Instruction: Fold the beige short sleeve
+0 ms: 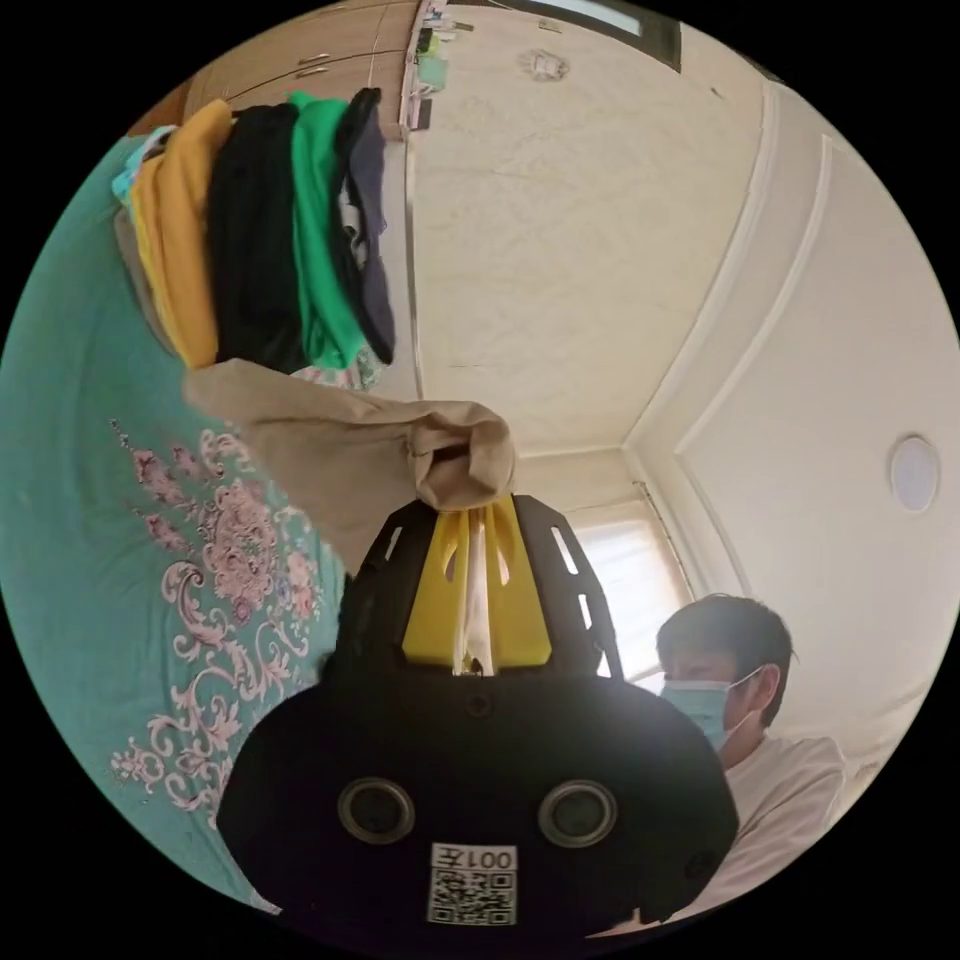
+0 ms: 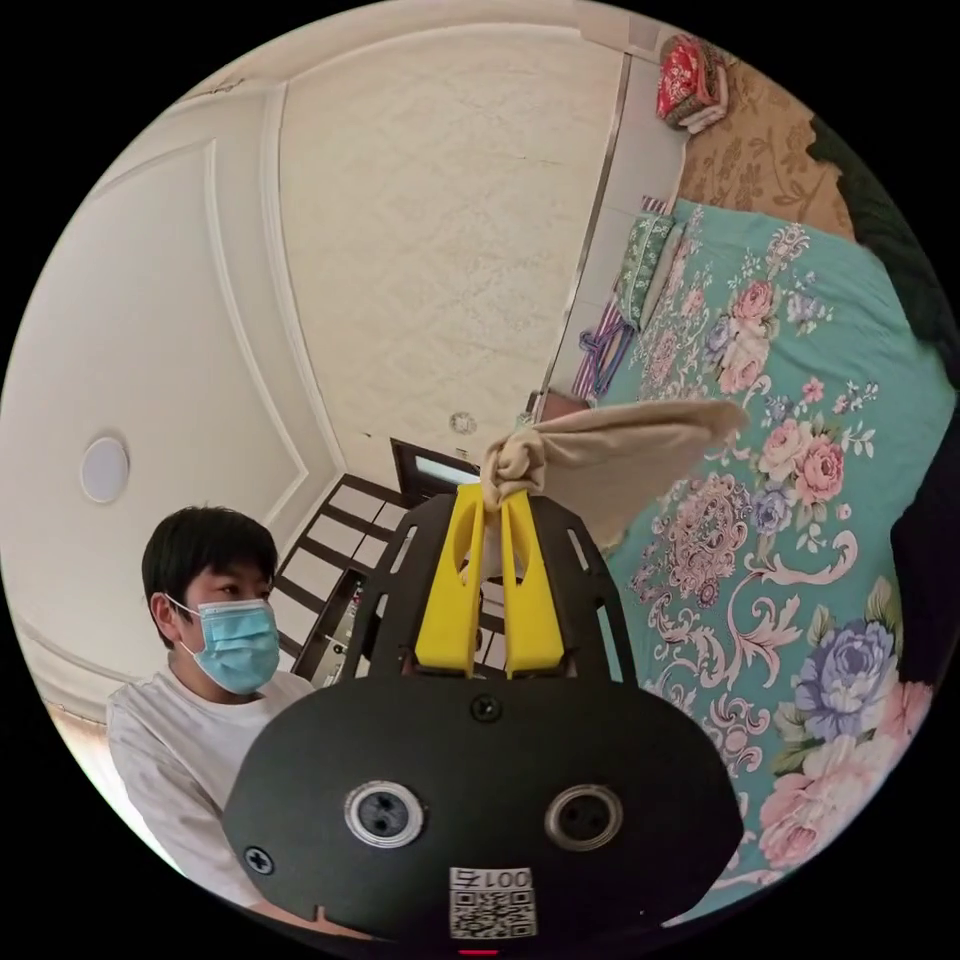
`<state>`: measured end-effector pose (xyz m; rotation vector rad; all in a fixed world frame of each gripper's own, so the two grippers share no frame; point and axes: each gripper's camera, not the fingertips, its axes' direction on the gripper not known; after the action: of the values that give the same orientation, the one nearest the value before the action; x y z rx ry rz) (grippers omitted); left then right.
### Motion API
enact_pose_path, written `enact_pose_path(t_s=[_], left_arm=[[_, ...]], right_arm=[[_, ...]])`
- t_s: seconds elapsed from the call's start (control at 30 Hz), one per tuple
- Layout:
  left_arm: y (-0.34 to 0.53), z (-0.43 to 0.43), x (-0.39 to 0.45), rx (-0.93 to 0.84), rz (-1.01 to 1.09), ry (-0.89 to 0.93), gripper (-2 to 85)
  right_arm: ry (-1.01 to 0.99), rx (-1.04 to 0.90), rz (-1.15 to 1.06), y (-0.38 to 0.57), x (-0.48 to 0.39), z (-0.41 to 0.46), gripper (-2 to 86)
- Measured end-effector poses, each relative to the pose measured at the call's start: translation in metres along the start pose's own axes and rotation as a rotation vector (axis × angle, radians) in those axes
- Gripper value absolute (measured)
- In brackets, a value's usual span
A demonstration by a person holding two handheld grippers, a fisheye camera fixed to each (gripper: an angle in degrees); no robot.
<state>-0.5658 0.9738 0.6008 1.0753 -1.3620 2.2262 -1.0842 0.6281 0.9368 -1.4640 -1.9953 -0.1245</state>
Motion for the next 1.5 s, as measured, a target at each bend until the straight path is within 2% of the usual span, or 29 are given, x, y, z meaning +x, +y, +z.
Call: enact_pose_path(t_s=[0.23,0.37,0.53,0.63,0.7,0.8,0.87,0.93,1.0,1.03,1.07,1.1,1.17,1.27,1.3,1.37,1.5], left_arm=[[0.102,-0.022,-0.07,-0.111,-0.038,-0.353,-1.4],[0.178,-0.057,-0.113,-0.185,-0.183,-0.584,-1.3],[0.229,-0.061,-0.123,-0.241,-0.228,-0.666,-1.3],[0.243,-0.049,-0.131,-0.305,-0.242,-0.736,-1.4],[0.255,-0.049,-0.142,-0.247,-0.317,-0.74,-1.3],[0.282,-0.058,-0.141,-0.028,-0.42,-0.78,-1.0],[0.309,-0.063,-0.129,0.119,-0.481,-0.861,0.0],[0.322,-0.051,-0.12,0.101,-0.507,-0.992,1.6],[0.326,-0.009,-0.116,-0.128,-0.436,-1.114,3.6],[0.33,0.038,-0.117,-0.379,-0.335,-1.167,4.6],[0.341,0.096,-0.118,-0.654,-0.176,-1.193,5.6],[0.35,0.127,-0.116,-0.785,-0.07,-1.187,6.2],[0.407,0.241,-0.108,-1.198,0.39,-1.083,6.9],[0.484,0.336,-0.104,-1.381,0.79,-0.998,8.4],[0.499,0.35,-0.104,-1.393,0.866,-0.983,8.4],[0.555,0.393,-0.11,-1.389,1.157,-0.994,8.4],[0.613,0.43,-0.133,-1.432,1.284,-1.079,6.6]], right_arm=[[0.193,-0.079,0.147,0.068,0.049,-0.026,1.5],[0.338,-0.187,0.347,0.137,0.08,-0.051,1.6],[0.368,-0.182,0.428,0.17,0.065,-0.074,1.8],[0.453,-0.32,0.42,0.169,0.054,-0.066,2.0],[0.564,-0.443,0.423,0.17,0.055,-0.057,2.1],[0.587,-0.466,0.422,0.161,0.045,-0.05,2.2],[0.679,-0.53,0.357,0.147,0.025,-0.042,2.4],[0.781,-0.595,0.299,0.134,0.008,-0.034,2.9],[0.909,-0.644,0.2,0.113,-0.013,-0.021,3.7],[0.979,-0.67,0.105,0.098,-0.029,-0.01,4.9],[1.033,-0.675,0.015,0.082,-0.043,0.001,6.2],[1.047,-0.67,-0.025,0.073,-0.049,0.008,6.9],[1.03,-0.679,-0.179,0.044,-0.061,0.039,8.9],[1.004,-0.735,-0.286,0.009,-0.049,0.085,10.4],[1.0,-0.746,-0.291,0.002,-0.044,0.094,10.7],[0.98,-0.775,-0.29,-0.021,-0.024,0.124,11.1],[0.973,-0.833,-0.261,-0.038,-0.005,0.158,11.0]])
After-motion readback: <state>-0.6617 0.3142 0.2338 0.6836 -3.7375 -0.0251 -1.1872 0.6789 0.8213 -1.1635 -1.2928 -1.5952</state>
